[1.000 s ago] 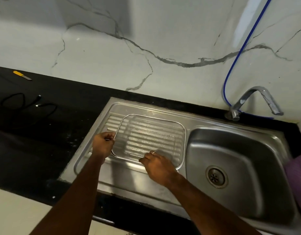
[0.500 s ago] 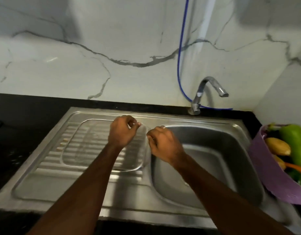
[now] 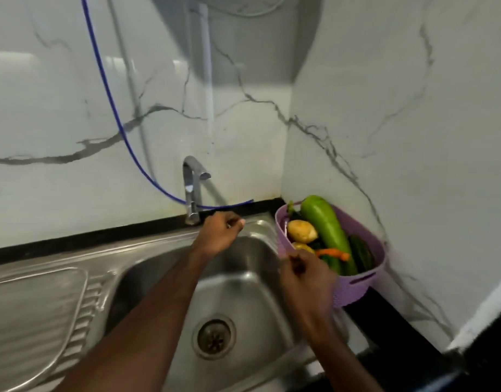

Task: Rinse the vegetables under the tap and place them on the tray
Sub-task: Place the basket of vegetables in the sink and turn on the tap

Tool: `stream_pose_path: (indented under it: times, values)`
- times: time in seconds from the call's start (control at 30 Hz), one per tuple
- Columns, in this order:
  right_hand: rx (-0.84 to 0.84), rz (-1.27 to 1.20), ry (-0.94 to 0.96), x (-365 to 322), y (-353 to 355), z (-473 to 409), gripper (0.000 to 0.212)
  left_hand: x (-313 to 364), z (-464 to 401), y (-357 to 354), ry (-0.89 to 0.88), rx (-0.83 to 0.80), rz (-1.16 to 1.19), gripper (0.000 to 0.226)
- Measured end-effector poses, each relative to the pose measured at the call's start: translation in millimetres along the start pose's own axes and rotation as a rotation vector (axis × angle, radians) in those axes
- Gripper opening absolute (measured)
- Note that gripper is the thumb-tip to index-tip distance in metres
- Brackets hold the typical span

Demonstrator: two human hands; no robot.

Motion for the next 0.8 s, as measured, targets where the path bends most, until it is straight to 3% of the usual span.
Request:
stream_pose_path:
  times: [0.23, 0.37, 0.43, 0.53, 0.67, 0.8]
  values:
    - [0.356, -0.252, -0.171, 71, 103, 11, 0.022, 75, -31, -74, 0.111, -0.105, 0.266, 0.027]
    - [0.275, -0.224, -0.32, 104, 116, 6, 0.039, 90, -30, -89, 0.256, -0.148, 0.451, 0.014]
    - [0.184, -0.2, -0.354, 107, 113, 3, 0.049, 86, -33, -97, 0.316, -0.201, 0.481, 0.026]
    - [0.135, -0.202, -0.363, 110, 108, 0, 0.045, 82, -27, -103, 0.391, -0.241, 0.504, 0.035]
    - [0.113, -0.202, -0.301, 104, 98, -7, 0.042, 84, -15, -95, 0.466, -0.226, 0.518, 0.025]
    - [0.106, -0.232, -0.332, 102, 87, -10, 0.04, 58, -9, -77, 0.542, -0.188, 0.56, 0.03]
Point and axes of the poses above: each hand's wrist, its own z-axis away from the middle knuckle, its own y-axis out of the back of the hand, x = y × z, the point moved 8 cm from there along -z, towards the middle knuckle, and after that the axes turned 5 degrees about -z, right-handed, at the moved point
